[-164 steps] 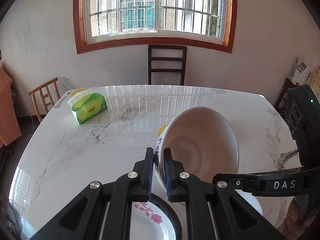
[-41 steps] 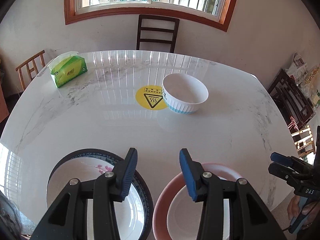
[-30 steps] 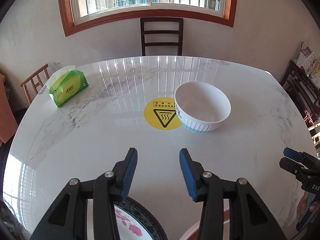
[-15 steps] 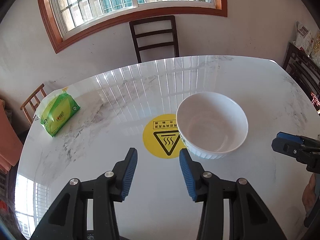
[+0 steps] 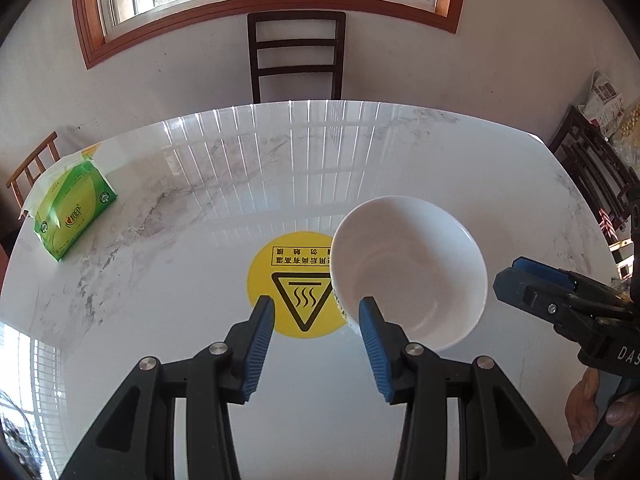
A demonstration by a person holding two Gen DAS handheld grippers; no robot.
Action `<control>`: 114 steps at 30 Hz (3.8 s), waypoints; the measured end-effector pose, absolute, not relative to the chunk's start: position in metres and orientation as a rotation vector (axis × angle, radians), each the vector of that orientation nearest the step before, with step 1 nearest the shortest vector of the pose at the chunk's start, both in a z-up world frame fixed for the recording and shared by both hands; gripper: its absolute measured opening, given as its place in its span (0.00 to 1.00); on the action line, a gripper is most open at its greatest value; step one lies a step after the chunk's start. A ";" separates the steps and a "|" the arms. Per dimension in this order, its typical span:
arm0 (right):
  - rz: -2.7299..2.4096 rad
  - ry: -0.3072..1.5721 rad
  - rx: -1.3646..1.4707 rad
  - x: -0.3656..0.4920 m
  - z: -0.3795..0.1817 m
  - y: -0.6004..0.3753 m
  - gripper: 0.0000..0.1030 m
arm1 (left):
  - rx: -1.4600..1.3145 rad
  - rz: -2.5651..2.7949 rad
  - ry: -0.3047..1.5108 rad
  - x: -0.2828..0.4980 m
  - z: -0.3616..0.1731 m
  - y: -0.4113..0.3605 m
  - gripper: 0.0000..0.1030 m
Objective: Organize plates and bowls
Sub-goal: 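Close both grippers on the rim of the blue-banded bowl, then lift the blue-banded bowl with both grippers and carry it over the nested bowls, then lower the blue-banded bowl into the Rabbit bowl and open both grippers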
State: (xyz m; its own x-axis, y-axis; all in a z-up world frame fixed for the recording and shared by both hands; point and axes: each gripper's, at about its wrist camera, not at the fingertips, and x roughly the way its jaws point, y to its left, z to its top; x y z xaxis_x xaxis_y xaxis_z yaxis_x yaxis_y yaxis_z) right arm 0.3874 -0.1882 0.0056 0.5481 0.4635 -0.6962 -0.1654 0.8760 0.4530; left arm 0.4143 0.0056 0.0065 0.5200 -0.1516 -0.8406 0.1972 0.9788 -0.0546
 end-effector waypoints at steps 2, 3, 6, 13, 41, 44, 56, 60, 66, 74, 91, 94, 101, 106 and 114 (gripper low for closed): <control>0.373 0.933 0.343 0.392 0.006 -0.185 0.63 | 0.026 -0.215 1.016 0.419 0.004 0.006 0.43; 0.370 0.937 0.335 0.394 0.006 -0.184 0.63 | 0.018 -0.215 1.020 0.421 0.003 0.006 0.43; 0.352 0.963 0.300 0.400 0.005 -0.177 0.57 | 0.006 -0.211 1.037 0.427 -0.001 0.003 0.43; 0.313 1.039 0.226 0.421 -0.002 -0.166 0.47 | 0.002 -0.162 1.086 0.444 -0.018 -0.002 0.43; 0.389 1.267 0.333 0.396 0.007 -0.174 0.14 | -0.097 -0.183 1.130 0.400 0.012 -0.013 0.11; 0.393 1.261 0.332 0.383 0.021 -0.173 0.14 | -0.082 -0.183 1.111 0.383 0.026 -0.015 0.11; 0.418 1.216 0.324 0.322 0.063 -0.171 0.14 | -0.062 -0.206 1.066 0.306 0.064 -0.021 0.11; 0.430 1.216 0.324 0.301 0.068 -0.169 0.13 | -0.066 -0.213 1.071 0.284 0.069 -0.018 0.11; 0.441 1.213 0.313 0.273 0.073 -0.162 0.13 | -0.060 -0.210 1.056 0.252 0.081 -0.014 0.11; 0.453 1.217 0.277 0.240 0.080 -0.150 0.13 | -0.058 -0.212 1.054 0.218 0.089 -0.006 0.11; 0.453 1.269 0.248 0.201 0.064 -0.139 0.13 | -0.067 -0.215 1.091 0.179 0.075 0.003 0.11; 0.451 1.276 0.241 0.199 0.062 -0.138 0.13 | -0.070 -0.213 1.097 0.177 0.072 0.004 0.11; 0.448 1.294 0.225 0.202 0.055 -0.132 0.13 | -0.069 -0.207 1.114 0.174 0.063 0.005 0.11; 0.440 1.312 0.227 0.203 0.048 -0.128 0.13 | -0.075 -0.204 1.133 0.176 0.055 0.007 0.11; 0.428 1.315 0.225 0.208 0.045 -0.125 0.13 | -0.065 -0.201 1.147 0.182 0.045 0.008 0.11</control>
State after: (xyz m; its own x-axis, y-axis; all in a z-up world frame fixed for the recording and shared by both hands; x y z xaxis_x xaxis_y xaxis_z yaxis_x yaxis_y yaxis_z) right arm 0.2081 -0.1246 0.0449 0.1907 0.4266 -0.8841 -0.1761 0.9009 0.3967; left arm 0.1816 0.0080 0.0454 0.3952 -0.1915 -0.8984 0.1255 0.9801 -0.1537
